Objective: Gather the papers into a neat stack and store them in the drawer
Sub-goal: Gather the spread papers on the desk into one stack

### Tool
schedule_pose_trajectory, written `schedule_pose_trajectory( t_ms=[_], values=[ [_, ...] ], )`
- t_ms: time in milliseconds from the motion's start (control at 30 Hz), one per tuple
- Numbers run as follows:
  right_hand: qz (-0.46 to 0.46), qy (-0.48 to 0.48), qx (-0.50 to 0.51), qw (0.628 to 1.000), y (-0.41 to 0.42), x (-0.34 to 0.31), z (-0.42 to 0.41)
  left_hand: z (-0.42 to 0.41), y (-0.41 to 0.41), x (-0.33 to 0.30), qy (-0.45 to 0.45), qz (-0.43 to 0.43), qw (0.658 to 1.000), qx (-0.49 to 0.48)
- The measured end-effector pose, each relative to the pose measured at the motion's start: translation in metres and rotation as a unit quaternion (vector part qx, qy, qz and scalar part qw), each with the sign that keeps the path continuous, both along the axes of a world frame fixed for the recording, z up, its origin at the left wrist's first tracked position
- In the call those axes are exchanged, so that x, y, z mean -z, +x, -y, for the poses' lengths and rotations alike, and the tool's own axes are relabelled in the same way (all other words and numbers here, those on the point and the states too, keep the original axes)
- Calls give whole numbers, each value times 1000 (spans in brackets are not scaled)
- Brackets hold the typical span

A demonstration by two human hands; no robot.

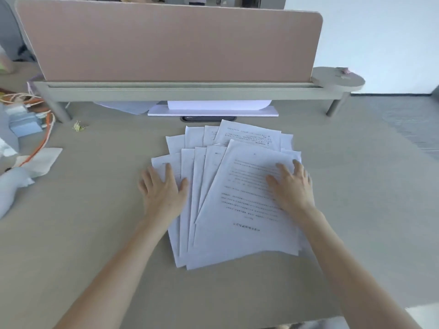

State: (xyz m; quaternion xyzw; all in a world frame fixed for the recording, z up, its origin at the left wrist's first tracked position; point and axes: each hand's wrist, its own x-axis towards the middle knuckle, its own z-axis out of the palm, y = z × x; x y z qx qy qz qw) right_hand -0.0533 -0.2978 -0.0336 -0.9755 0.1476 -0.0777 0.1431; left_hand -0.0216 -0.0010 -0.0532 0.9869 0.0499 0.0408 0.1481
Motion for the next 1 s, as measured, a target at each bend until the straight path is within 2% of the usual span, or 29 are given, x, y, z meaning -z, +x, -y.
schedule_pose_trajectory(
  t_ms=[100, 267, 433, 500, 600, 667, 767, 867, 1000],
  values=[
    [-40, -2, 59, 997, -6, 8, 7, 4, -8, 1, 14, -28, 999, -12],
    [-42, -16, 11, 999, -9, 9, -4, 9, -10, -2, 19, -50, 999, 9],
    [-43, 16, -49, 998, 4, 7, -6, 9, 0, -3, -25, -56, 997, 40],
    [-30, 31, -62, 997, 13, 7, -2, 10, 8, 0, -12, -54, 997, 57],
    [-18, 62, -16, 998, 29, 7, 11, 9, 21, 7, 8, -45, 995, 86],
    [-15, 35, -6, 999, 40, 12, 16, 11, 29, 9, 27, -40, 994, 102],
    [-22, 20, -43, 999, 51, 17, 9, 18, 41, 13, 11, -32, 993, 110],
    [-19, 25, -77, 997, 59, 16, -7, 27, 45, 15, 45, -22, 990, 130],
    [-25, 83, -78, 993, 57, 6, -16, 24, 36, 0, -53, -24, 994, 96]
  ],
)
